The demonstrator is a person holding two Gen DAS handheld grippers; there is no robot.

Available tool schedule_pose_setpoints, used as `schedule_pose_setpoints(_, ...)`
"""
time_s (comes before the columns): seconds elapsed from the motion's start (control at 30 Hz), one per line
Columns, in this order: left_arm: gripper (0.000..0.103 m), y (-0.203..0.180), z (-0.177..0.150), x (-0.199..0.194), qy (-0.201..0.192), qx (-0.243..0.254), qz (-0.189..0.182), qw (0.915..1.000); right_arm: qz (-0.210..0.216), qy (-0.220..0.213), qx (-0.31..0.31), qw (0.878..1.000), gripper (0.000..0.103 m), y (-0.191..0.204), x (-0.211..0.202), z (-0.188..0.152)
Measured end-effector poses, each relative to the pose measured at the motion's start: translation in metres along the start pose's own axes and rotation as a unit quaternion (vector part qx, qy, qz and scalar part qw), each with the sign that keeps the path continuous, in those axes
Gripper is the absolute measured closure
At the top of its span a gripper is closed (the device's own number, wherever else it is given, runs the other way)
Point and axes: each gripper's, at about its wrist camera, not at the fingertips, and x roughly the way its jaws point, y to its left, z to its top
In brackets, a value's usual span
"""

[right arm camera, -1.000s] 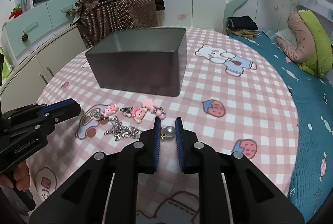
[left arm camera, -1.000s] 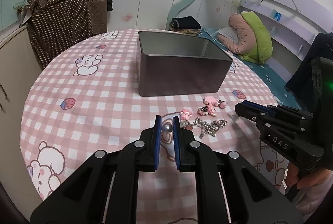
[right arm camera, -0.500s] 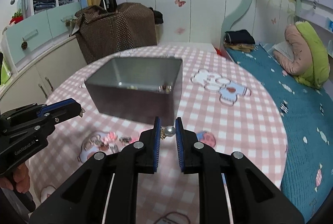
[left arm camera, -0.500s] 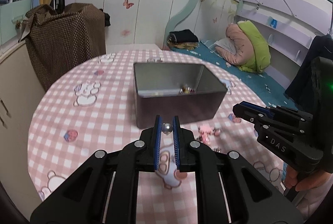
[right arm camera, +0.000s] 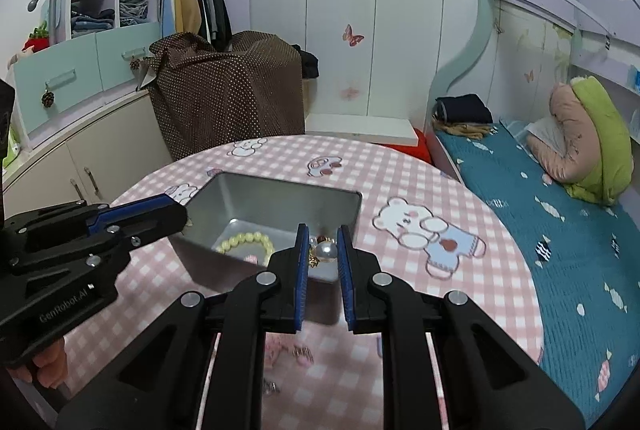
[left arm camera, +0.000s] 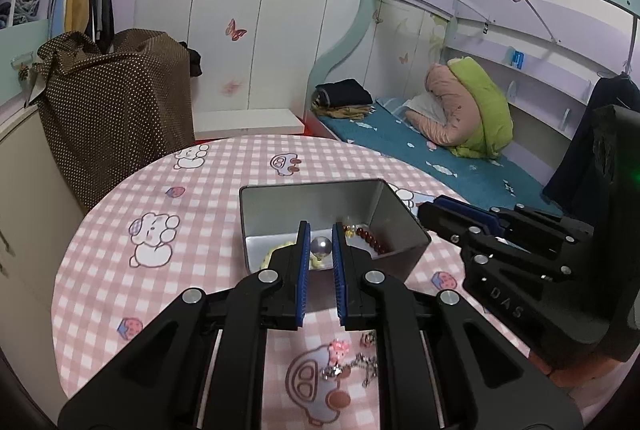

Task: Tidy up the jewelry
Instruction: 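Carry both pearl earrings over the grey tin and open both tools, then withdraw both tools from the tin toward the pink charms and chains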

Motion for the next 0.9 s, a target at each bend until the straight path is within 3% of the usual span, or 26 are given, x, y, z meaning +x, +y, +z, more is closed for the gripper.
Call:
schedule_pose_setpoints(0.47,0.091,0.011,0.003,0.023,0.010,-0.019,0.006,0.9998,0.024,0.005,0.019,1.000,0.088,-0.005,0.019,0.008)
schedule_pose_setpoints(0.53,0.091,0.011,0.003,0.023,0.011,-0.018,0.008,0.9997,0.029,0.007,0.023,0.999,0.081,-0.006,0.018,0.008)
schedule_pose_setpoints(0.6,0.083,0.011,0.003,0.024,0.013,-0.017,0.011,0.9997,0.010,0.005,0.028,1.000,0.039,-0.008,0.017,0.008)
schedule_pose_setpoints(0.63,0.067,0.012,0.003,0.023,0.013,-0.019,0.014,0.9996,-0.004,-0.001,0.032,0.999,0.034,-0.010,0.015,0.007)
schedule_pose_setpoints(0.67,0.059,0.013,0.002,0.022,0.010,-0.020,0.019,0.9996,-0.008,-0.002,0.034,0.999,0.034,-0.012,0.013,0.007)
schedule_pose_setpoints(0.73,0.056,0.014,0.002,0.021,0.009,-0.021,0.021,0.9995,-0.007,0.001,0.039,0.999,0.034,-0.016,0.012,0.007)
schedule_pose_setpoints(0.77,0.050,0.015,0.001,0.021,0.010,-0.023,0.023,0.9994,-0.012,0.001,0.041,0.999,0.034,-0.017,0.012,0.007)
schedule_pose_setpoints(0.9,0.044,0.019,-0.001,0.018,0.008,-0.031,0.029,0.9991,-0.021,0.006,0.043,0.999,0.033,-0.021,0.010,0.004)
